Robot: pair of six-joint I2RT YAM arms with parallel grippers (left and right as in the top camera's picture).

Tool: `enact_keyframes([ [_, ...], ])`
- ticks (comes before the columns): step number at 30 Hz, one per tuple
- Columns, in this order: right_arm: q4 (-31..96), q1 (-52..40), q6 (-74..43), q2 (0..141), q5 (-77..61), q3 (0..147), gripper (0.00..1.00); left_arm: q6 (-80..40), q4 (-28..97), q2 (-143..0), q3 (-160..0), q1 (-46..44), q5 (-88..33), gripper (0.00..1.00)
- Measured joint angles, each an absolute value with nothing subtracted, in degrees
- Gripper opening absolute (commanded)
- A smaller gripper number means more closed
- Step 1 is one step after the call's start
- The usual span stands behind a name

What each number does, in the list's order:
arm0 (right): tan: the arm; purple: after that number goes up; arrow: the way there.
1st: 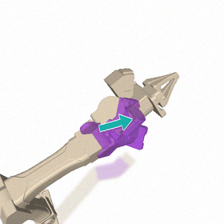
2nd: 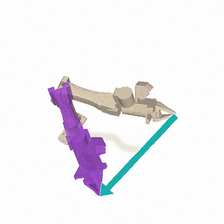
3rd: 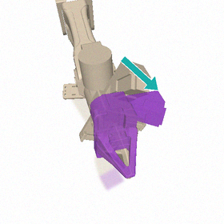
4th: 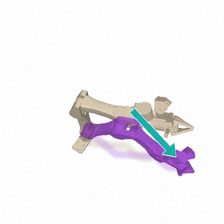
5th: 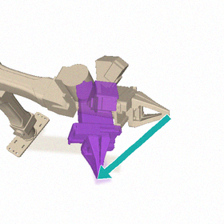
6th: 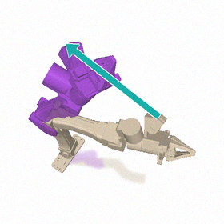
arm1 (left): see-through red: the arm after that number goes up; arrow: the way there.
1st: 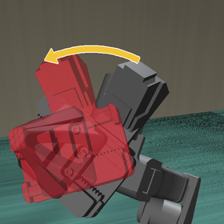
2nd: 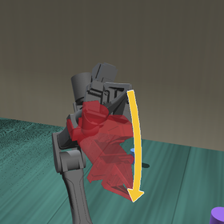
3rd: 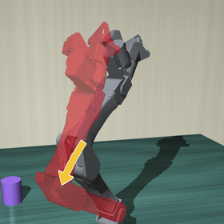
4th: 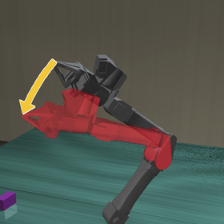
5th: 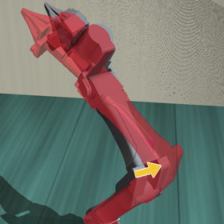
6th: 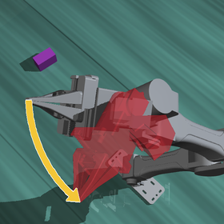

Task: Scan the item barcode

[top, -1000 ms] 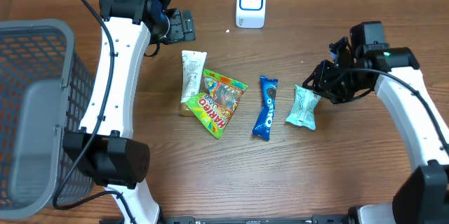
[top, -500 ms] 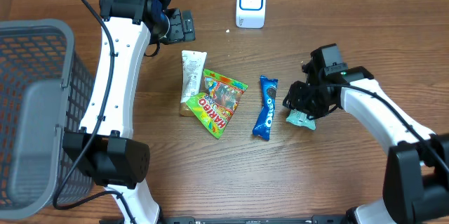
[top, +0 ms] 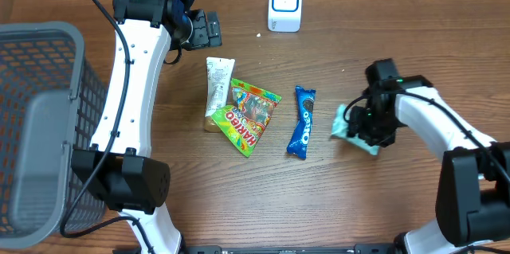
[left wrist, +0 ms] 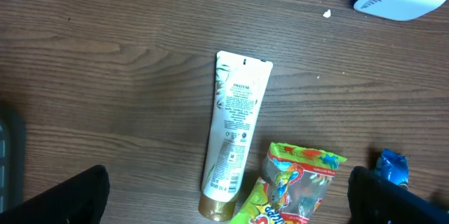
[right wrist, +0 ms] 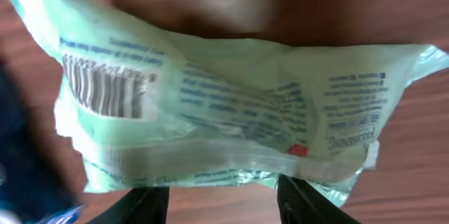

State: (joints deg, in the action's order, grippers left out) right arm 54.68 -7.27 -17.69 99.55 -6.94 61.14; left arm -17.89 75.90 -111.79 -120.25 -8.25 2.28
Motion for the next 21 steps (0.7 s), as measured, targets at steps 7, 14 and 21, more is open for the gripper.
enact_keyframes([
  [7, 58.22, -3.29, -14.04, 99.7, -10.76, 69.89, 0.56, -17.89, 75.88, -111.79, -120.25, -8.25, 2.28, 1.0],
  [14, 66.08, 2.13, -14.24, 99.63, -15.42, 79.29, 0.64, -17.89, 75.9, -111.79, -120.25, -8.25, 2.13, 1.0],
  [21, 62.74, 13.89, -14.04, 99.7, -18.98, 72.01, 0.7, -17.89, 75.9, -111.79, -120.25, -8.25, 2.13, 1.0],
])
